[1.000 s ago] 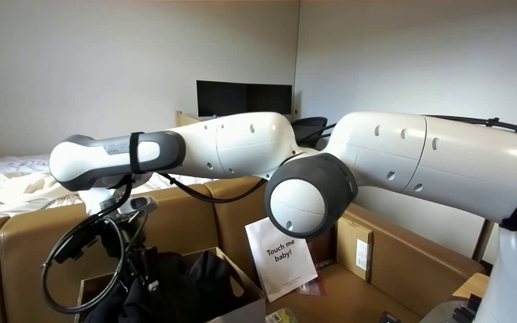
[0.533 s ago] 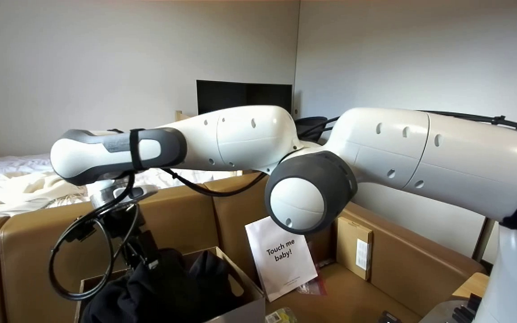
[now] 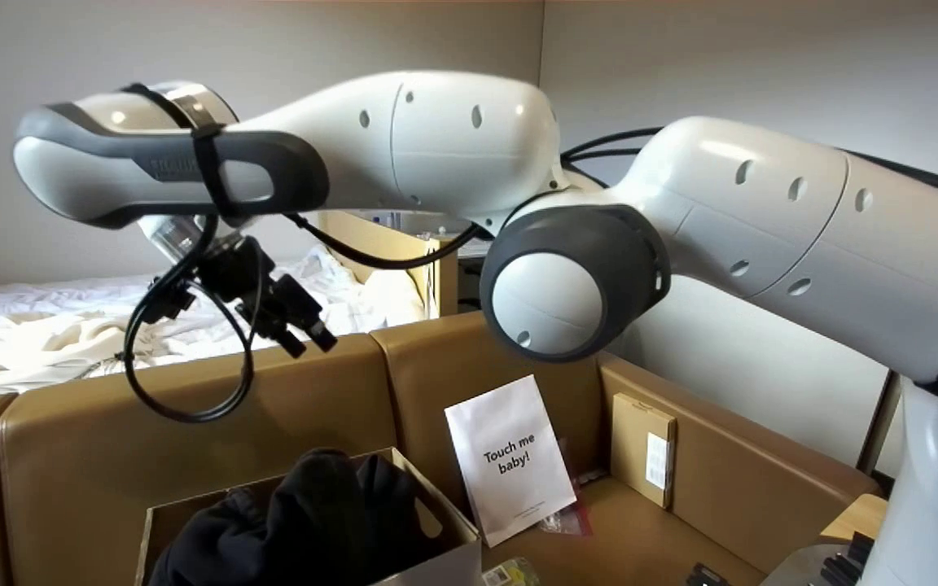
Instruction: Pick up the black cloth from the couch and put it in the box.
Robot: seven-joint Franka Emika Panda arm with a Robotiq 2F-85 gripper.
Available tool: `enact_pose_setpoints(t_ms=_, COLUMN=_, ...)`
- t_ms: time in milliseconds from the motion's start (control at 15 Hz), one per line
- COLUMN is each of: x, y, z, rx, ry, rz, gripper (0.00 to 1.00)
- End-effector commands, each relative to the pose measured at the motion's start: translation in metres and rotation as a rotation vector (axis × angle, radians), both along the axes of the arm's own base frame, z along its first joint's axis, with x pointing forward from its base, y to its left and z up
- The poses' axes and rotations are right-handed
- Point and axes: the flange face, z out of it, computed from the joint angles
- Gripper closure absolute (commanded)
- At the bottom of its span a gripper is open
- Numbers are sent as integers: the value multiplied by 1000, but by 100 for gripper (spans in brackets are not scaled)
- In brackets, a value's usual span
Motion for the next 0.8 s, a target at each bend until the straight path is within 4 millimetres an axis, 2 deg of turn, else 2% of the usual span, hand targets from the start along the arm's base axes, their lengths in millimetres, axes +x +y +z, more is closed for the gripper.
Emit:
enact_pose_setpoints(t_ms=0, x=-9, y=3, z=93, rx=-28, ry=-124, rz=146, gripper=0)
enact_pose_setpoints(t_ms=133, x=-14, y=1, z=147, rx=-35, ry=-203, rz=224, gripper=0)
enact_pose_setpoints(t_ms=400, x=-10, y=-18, z=247, rx=16, ry=-399, rz=344, gripper=0)
enact_pose_setpoints(t_ms=533, x=-2, y=-32, z=286, rx=98, ry=-508, rz=353, gripper=0)
enact_pose_setpoints(t_ms=733, x=11, y=-56, z=328, rx=222, ry=-639, rz=349, gripper=0)
